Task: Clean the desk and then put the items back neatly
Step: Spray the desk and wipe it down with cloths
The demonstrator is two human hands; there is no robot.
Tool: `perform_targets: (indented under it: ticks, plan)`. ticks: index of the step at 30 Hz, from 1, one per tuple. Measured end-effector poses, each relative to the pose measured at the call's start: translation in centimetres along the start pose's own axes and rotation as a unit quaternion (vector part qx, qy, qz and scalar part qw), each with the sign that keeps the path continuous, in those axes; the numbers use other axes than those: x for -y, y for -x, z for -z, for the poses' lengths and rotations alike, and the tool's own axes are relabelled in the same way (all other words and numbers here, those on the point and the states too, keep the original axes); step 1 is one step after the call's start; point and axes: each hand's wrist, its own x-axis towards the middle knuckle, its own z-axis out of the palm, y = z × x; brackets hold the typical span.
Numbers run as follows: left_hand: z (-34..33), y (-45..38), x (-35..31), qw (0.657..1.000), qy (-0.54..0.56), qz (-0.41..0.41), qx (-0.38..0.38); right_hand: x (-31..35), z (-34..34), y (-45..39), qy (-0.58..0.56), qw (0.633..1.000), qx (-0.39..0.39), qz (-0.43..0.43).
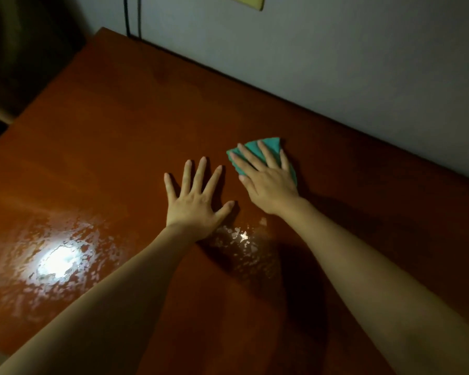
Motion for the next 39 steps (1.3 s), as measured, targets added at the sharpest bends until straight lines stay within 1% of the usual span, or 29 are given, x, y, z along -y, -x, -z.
perform_targets:
  ticks: [2, 4, 6, 7, 8, 10, 12, 14, 16, 18, 20, 22, 23, 24, 26, 29, 31, 33, 34, 36, 38, 39]
  plan:
    - [0.0, 0.0, 0.0, 1.000, 0.000, 0.000, -0.001, -1.7, 0.0, 0.2, 0.009, 1.000, 0.008, -0.010]
    - [-0.1, 0.0, 0.1, 1.000, -0.006, 0.000, -0.007, -2.7, 0.4, -1.4, -0.028, 0.996, 0.001, -0.088]
    - [-0.3, 0.1, 0.2, 1.000, -0.012, -0.001, -0.015, -1.9, 0.9, -3.8, -0.081, 0.980, -0.008, -0.180]
    - [-0.4, 0.1, 0.2, 1.000, -0.012, 0.000, -0.017, -0.8, 1.1, -4.8, -0.090, 0.976, -0.012, -0.199]
    - [-0.5, 0.1, 0.1, 1.000, -0.013, -0.001, -0.016, 0.6, 1.2, -5.4, -0.090, 0.977, -0.015, -0.193]
    - [-0.3, -0.1, 0.1, 1.000, -0.014, -0.007, -0.005, 3.2, 1.0, -4.7, -0.082, 0.988, -0.017, -0.131]
    - [-0.2, 0.2, 0.3, 1.000, -0.020, -0.017, 0.009, 4.9, 0.1, -2.0, -0.066, 0.995, -0.020, -0.071]
    - [-0.4, 1.6, 0.8, 0.999, -0.025, -0.033, 0.016, 4.9, -0.7, 1.7, -0.050, 0.998, -0.010, -0.031]
    - [-0.9, 4.1, 1.5, 0.999, -0.024, -0.040, 0.011, 3.3, -1.3, 4.7, -0.022, 1.000, 0.008, 0.002]
    - [-1.4, 6.3, 2.1, 0.999, -0.017, -0.034, 0.020, 1.3, -1.5, 6.1, -0.012, 1.000, 0.012, -0.015]
    - [-1.8, 7.6, 2.3, 0.999, -0.010, -0.024, 0.026, 0.4, -1.6, 6.1, -0.032, 0.996, 0.006, -0.085]
    - [-2.1, 8.4, 2.3, 1.000, -0.007, -0.017, 0.016, 1.6, -1.8, 5.3, -0.060, 0.985, -0.002, -0.159]
    - [-2.4, 8.9, 2.3, 1.000, -0.007, -0.016, 0.007, 2.9, -1.8, 5.0, -0.065, 0.981, -0.005, -0.180]
    - [-2.6, 9.4, 2.4, 1.000, -0.009, -0.018, 0.001, 4.2, -1.8, 4.8, -0.066, 0.981, -0.003, -0.181]
    - [-3.1, 10.5, 2.7, 0.999, -0.017, -0.028, -0.002, 6.8, -2.0, 5.7, -0.057, 0.989, -0.003, -0.135]
    - [-3.4, 12.5, 3.5, 0.999, -0.023, -0.030, 0.002, 8.8, -3.5, 10.1, -0.031, 0.999, -0.001, -0.042]
    - [-3.6, 14.1, 4.1, 0.999, -0.021, -0.029, 0.003, 8.1, -4.3, 13.2, 0.001, 1.000, 0.014, 0.015]
    - [-3.9, 15.6, 4.6, 0.999, -0.015, -0.027, 0.006, 5.9, -4.4, 14.5, 0.014, 0.999, 0.030, 0.038]
    - [-4.0, 16.2, 4.8, 1.000, -0.014, -0.027, 0.007, 4.9, -4.3, 14.4, 0.012, 0.999, 0.025, 0.023]
    - [-4.3, 16.7, 5.1, 1.000, -0.015, -0.023, 0.005, 4.2, -3.9, 13.1, -0.013, 0.998, 0.009, -0.060]
    - [-4.4, 16.7, 5.2, 1.000, -0.017, -0.020, -0.001, 5.7, -3.7, 11.1, -0.056, 0.987, 0.004, -0.153]
    - [-4.5, 16.6, 5.1, 1.000, -0.018, -0.020, -0.004, 7.0, -3.5, 10.2, -0.068, 0.982, -0.001, -0.174]
